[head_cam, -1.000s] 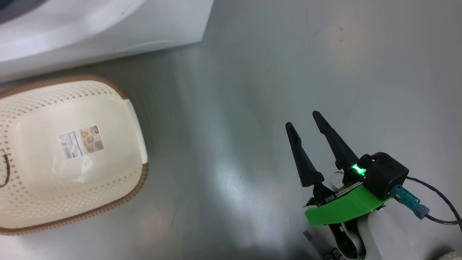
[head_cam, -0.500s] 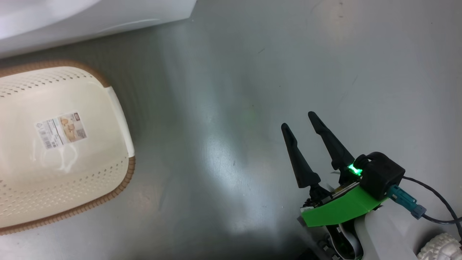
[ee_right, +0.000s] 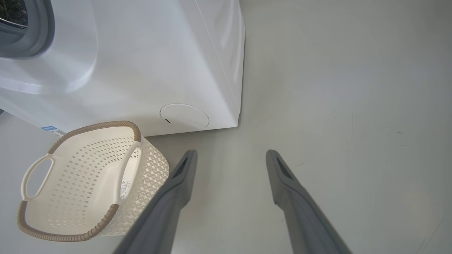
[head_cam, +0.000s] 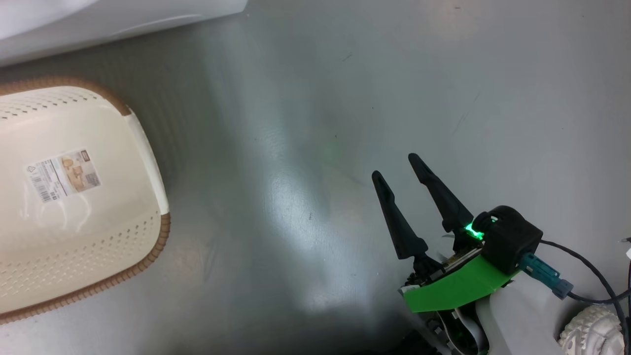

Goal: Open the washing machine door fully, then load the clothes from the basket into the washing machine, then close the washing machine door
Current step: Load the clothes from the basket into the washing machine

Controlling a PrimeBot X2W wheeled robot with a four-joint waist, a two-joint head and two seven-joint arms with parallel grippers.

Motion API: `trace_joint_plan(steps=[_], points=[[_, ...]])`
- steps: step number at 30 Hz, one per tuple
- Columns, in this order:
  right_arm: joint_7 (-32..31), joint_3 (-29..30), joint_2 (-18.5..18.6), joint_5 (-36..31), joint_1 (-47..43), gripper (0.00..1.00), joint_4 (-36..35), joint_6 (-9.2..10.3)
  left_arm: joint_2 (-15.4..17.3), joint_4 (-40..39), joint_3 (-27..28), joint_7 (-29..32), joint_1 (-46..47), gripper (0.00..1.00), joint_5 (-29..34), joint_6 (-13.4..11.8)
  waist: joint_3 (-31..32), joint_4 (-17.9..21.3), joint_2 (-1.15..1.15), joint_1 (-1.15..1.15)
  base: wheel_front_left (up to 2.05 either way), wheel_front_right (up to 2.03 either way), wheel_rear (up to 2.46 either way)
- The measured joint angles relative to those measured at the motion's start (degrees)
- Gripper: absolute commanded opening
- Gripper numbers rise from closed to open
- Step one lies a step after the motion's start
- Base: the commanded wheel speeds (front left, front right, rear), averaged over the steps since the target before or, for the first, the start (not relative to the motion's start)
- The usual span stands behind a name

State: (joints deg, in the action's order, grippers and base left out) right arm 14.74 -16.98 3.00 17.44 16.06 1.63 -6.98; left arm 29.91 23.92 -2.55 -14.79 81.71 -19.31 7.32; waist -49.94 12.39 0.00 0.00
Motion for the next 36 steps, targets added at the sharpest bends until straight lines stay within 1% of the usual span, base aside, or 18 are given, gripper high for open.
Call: trace_joint_plan(steps=[2,6,12,16,18,19,20,21,22,28,36], points=[[0.0,-0.2,0.0,0.18,0.44,1.0,-0.02,0.0,-0.87,-1.6,1.55,-0.01,-1.53,0.0,0.75,0.0,-0.15,0.14,0.0,0.0,0.0,0.0,0.0],[0.0,-0.35,0.0,0.36,0.47,1.0,0.05,0.0,-2.59,-0.67,2.67,-0.01,-4.4,0.0,1.26,0.0,0.08,0.17,0.0,0.0,0.0,0.0,0.0],[0.0,-0.45,0.0,0.36,0.47,1.0,0.41,0.0,-3.44,8.54,2.14,0.0,-5.18,0.0,0.13,0.0,0.56,-0.05,0.0,0.0,0.0,0.0,0.0],[0.0,-0.57,0.0,0.37,0.47,1.0,0.94,0.0,-3.47,15.56,-0.23,0.08,-4.76,0.0,-1.59,0.0,1.15,-0.11,0.0,0.0,0.0,0.0,0.0],[0.0,-0.7,0.0,0.38,0.47,1.0,1.09,0.0,-3.43,17.84,-1.63,0.1,-4.11,0.0,-2.16,0.0,1.45,-0.14,0.0,0.0,0.0,0.0,0.0],[0.0,-0.75,0.0,0.42,0.47,1.0,1.16,0.0,-3.41,18.59,-2.36,0.1,-3.5,0.03,-2.49,0.0,1.57,-0.15,0.0,0.0,0.0,0.0,0.0],[0.0,-0.79,0.0,0.53,0.47,1.0,1.24,0.0,-3.42,19.14,-3.1,0.1,-2.8,0.3,-3.02,0.0,1.69,-0.15,0.0,0.0,0.0,0.0,0.0],[0.0,-0.8,0.0,0.68,0.47,1.0,1.29,0.0,-3.42,19.5,-3.76,0.09,-2.17,0.61,-3.48,0.0,1.8,-0.16,0.0,0.0,0.0,0.0,0.0],[0.0,-0.81,0.0,0.85,0.47,1.0,1.32,0.0,-3.45,20.08,-4.21,0.09,-1.53,1.0,-4.07,0.0,1.9,-0.17,0.0,0.0,0.0,0.0,0.0],[0.0,-0.89,0.0,1.03,0.48,1.0,1.72,0.0,-3.18,22.92,-6.76,0.08,-0.21,1.0,-5.2,0.0,2.59,-0.06,0.0,0.0,0.0,0.0,0.0],[0.0,-0.92,0.0,1.38,0.76,1.0,2.44,0.0,-2.91,23.35,-7.77,0.08,-0.33,1.0,-5.77,0.0,4.02,-0.04,0.0,0.0,0.0,0.0,0.0]])
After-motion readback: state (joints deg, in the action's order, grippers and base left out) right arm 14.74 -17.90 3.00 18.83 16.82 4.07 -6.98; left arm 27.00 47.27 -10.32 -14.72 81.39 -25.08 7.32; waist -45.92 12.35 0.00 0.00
